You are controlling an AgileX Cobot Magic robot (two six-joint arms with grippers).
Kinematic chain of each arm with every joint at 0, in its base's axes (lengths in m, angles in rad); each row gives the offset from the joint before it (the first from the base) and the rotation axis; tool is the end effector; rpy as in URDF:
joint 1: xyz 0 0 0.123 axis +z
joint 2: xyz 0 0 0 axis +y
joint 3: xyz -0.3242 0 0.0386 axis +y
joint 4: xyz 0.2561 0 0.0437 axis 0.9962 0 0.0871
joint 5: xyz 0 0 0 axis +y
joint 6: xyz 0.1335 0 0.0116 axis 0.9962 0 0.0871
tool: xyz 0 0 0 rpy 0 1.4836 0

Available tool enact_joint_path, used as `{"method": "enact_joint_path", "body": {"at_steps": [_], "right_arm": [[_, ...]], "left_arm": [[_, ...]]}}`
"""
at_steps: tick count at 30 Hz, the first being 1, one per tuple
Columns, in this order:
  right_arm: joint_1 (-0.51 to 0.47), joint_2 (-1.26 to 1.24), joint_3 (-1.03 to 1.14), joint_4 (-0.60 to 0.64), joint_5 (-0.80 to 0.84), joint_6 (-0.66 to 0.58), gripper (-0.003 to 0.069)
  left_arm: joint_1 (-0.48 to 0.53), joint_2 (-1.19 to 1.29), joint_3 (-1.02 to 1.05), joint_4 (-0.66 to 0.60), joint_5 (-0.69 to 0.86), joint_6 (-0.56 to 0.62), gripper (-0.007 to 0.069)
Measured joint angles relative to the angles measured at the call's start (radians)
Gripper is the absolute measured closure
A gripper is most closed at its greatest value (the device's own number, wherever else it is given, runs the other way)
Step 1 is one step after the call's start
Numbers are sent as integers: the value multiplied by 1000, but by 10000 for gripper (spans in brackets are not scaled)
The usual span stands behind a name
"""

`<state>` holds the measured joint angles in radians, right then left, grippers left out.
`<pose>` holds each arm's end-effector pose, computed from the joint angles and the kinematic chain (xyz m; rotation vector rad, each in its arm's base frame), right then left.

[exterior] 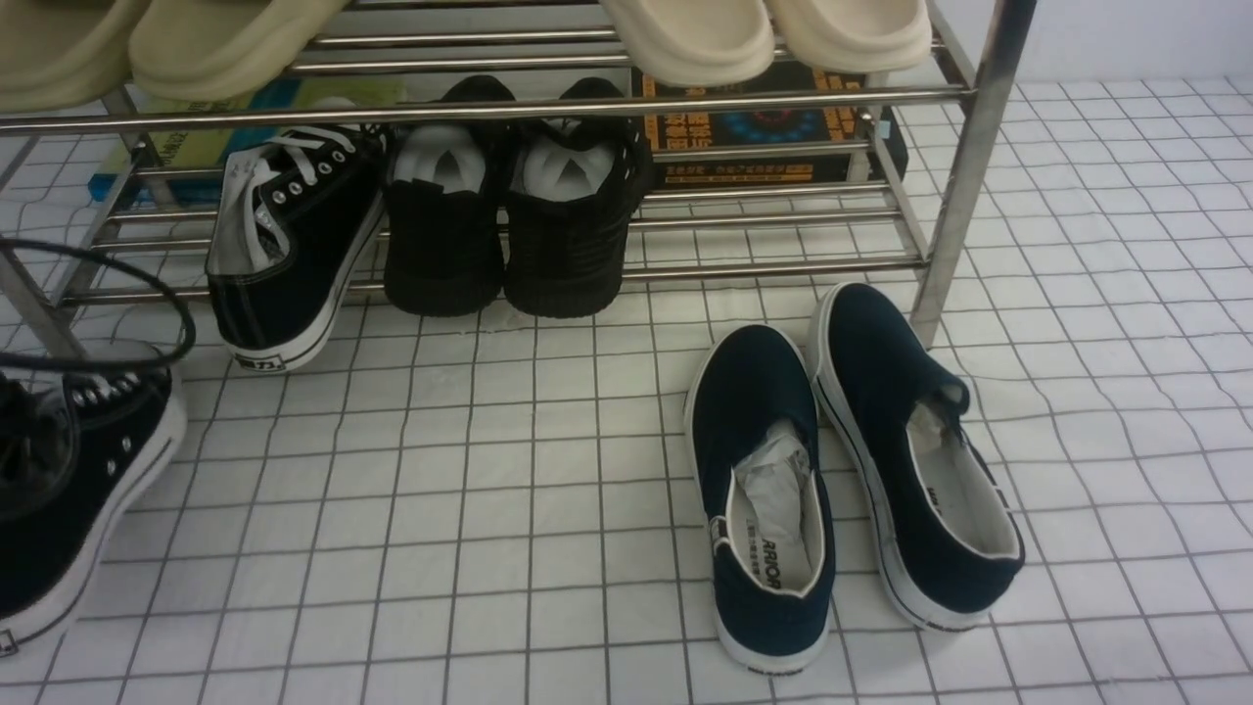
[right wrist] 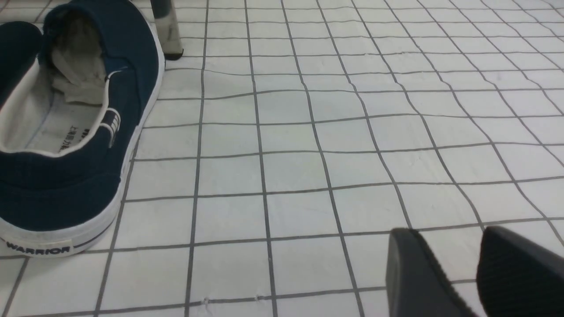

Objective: Take the shoes off the shelf with your hand from the white checkered tablecloth.
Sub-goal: 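Set the held shoe down on the floor in front of the rack with the left gripper, then grasp the leftmost shoe on the bottom shelf of the shoe rack with the left gripper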

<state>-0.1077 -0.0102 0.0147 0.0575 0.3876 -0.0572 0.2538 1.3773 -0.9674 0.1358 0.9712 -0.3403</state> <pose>0.0595 -0.0035 0.1606 0.0823 1.8736 -0.0565 0.2525 0.0810 0.2586 -0.7521 2.7551 0.1582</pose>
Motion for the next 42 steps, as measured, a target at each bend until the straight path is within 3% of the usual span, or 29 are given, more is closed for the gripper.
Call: {"method": "enact_joint_path", "body": {"at_steps": [5,10,13,18,22,25,27,29,38,42], "right_arm": [[0,0,0,0,0,0,421],[0,0,0,0,0,0,421],[0,0,0,0,0,0,421],[0,0,0,0,0,0,421],[0,0,0,0,0,0,421],[0,0,0,0,0,0,421],[0,0,0,0,0,0,421],[0,0,0,0,0,0,421],[0,0,0,0,0,0,421],[0,0,0,0,0,0,421]], "left_arm": [[0,28,59,10,-94,15,573],[0,29,59,12,-136,15,467],[0,29,51,12,-143,15,328],[-1,29,-37,1,-55,14,226],[-1,29,-134,-36,10,36,280],[-1,29,-199,-136,50,107,483],[-1,29,-202,-201,61,140,572],[-1,31,-195,-259,67,170,614],[-1,54,-199,-396,48,185,603],[-1,67,-257,-419,43,188,513]]}}
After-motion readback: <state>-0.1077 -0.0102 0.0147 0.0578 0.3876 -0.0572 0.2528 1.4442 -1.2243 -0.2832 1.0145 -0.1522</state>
